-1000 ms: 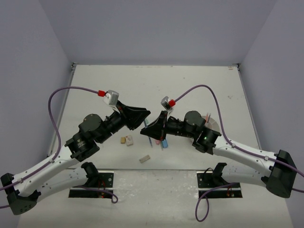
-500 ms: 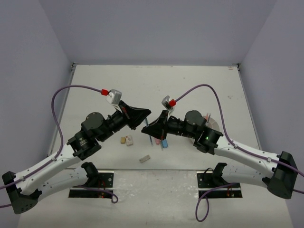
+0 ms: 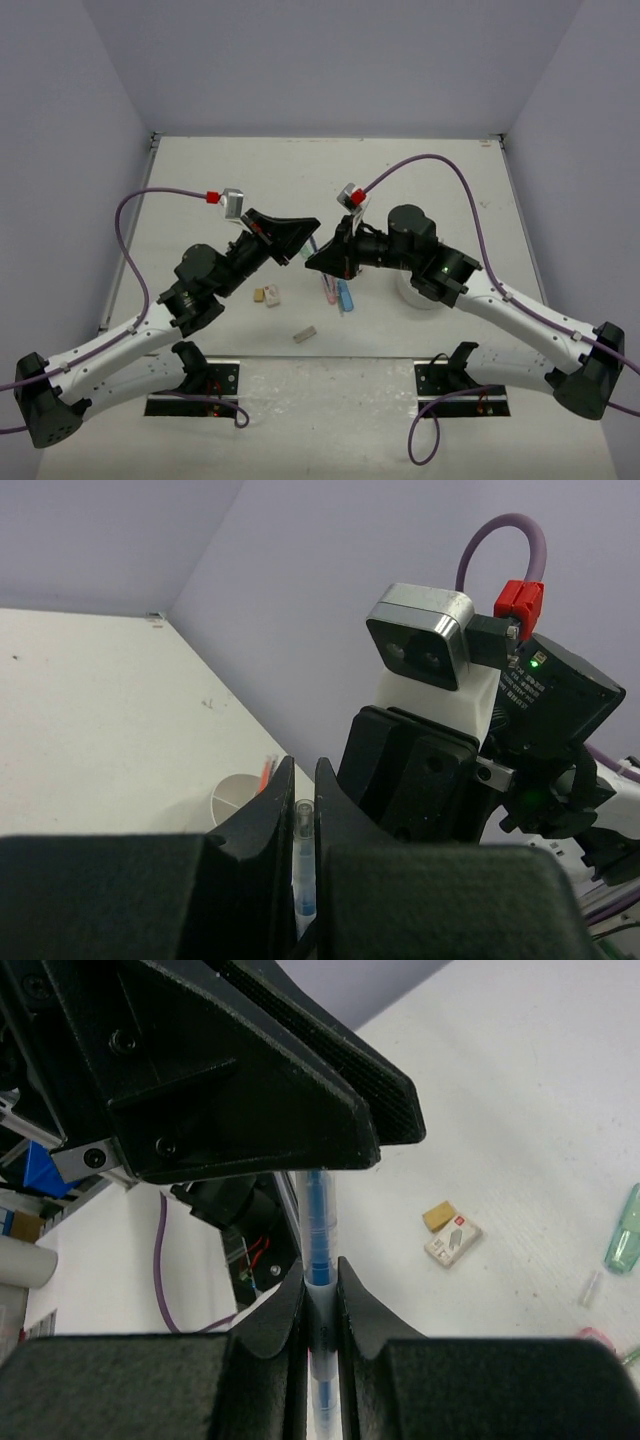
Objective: Sort the stationery into containers
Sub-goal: Close the pen cap on the pen.
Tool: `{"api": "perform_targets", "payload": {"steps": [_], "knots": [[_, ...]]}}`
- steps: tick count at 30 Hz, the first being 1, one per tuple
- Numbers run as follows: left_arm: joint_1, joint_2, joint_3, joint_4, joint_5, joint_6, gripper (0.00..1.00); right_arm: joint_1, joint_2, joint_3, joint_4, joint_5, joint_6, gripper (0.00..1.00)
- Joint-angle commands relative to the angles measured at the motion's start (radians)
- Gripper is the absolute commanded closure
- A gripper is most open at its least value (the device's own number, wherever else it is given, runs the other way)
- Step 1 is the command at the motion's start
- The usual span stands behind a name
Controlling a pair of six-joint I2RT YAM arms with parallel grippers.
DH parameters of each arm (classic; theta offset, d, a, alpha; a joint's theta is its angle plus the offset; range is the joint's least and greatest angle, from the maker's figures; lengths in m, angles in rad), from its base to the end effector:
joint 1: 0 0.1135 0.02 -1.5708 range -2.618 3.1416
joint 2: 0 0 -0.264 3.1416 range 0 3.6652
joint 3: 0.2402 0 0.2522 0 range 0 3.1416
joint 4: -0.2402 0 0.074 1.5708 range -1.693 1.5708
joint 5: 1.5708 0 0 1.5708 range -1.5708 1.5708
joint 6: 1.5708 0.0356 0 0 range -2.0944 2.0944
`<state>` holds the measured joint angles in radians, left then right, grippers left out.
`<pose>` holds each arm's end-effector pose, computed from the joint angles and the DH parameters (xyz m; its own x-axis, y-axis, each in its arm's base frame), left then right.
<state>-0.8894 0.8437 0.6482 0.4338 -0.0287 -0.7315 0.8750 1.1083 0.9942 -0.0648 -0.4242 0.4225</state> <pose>0.1286 -0.1570 0.3479 -0.3962 -0.5715 -0.7186 0.6640 0.3622 -0.6541 0.1536 0.2068 0.3625 -0.4973 -0.0125 -0.8675 -0.8280 0.3053 0.4703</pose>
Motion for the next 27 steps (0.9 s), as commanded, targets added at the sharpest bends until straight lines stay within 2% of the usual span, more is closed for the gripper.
{"api": "perform_targets", "payload": {"steps": [1, 5, 15, 18, 20, 27], "knots": [[-0.106, 0.057, -0.081, -0.096, 0.231, -0.080, 1.00, -0.083, 0.035, 0.183, 0.226, 0.168, -0.017, 1.00], [-0.154, 0.077, -0.089, -0.079, 0.211, -0.080, 1.00, -0.095, 0.048, 0.186, 0.235, 0.178, -0.020, 1.00], [-0.187, 0.064, -0.124, -0.067, 0.192, -0.077, 1.00, -0.169, 0.070, 0.200, 0.254, 0.144, -0.004, 1.00], [-0.187, 0.034, -0.027, -0.215, 0.113, 0.030, 1.00, -0.157, 0.079, 0.141, 0.293, 0.027, -0.011, 1.00], [-0.187, 0.027, 0.031, -0.252, 0.089, 0.084, 1.00, -0.140, 0.079, 0.065, 0.336, -0.013, -0.020, 1.00], [-0.187, 0.072, 0.198, -0.275, 0.151, 0.184, 0.99, -0.062, 0.107, -0.124, 0.456, -0.031, 0.020, 1.00]]}}
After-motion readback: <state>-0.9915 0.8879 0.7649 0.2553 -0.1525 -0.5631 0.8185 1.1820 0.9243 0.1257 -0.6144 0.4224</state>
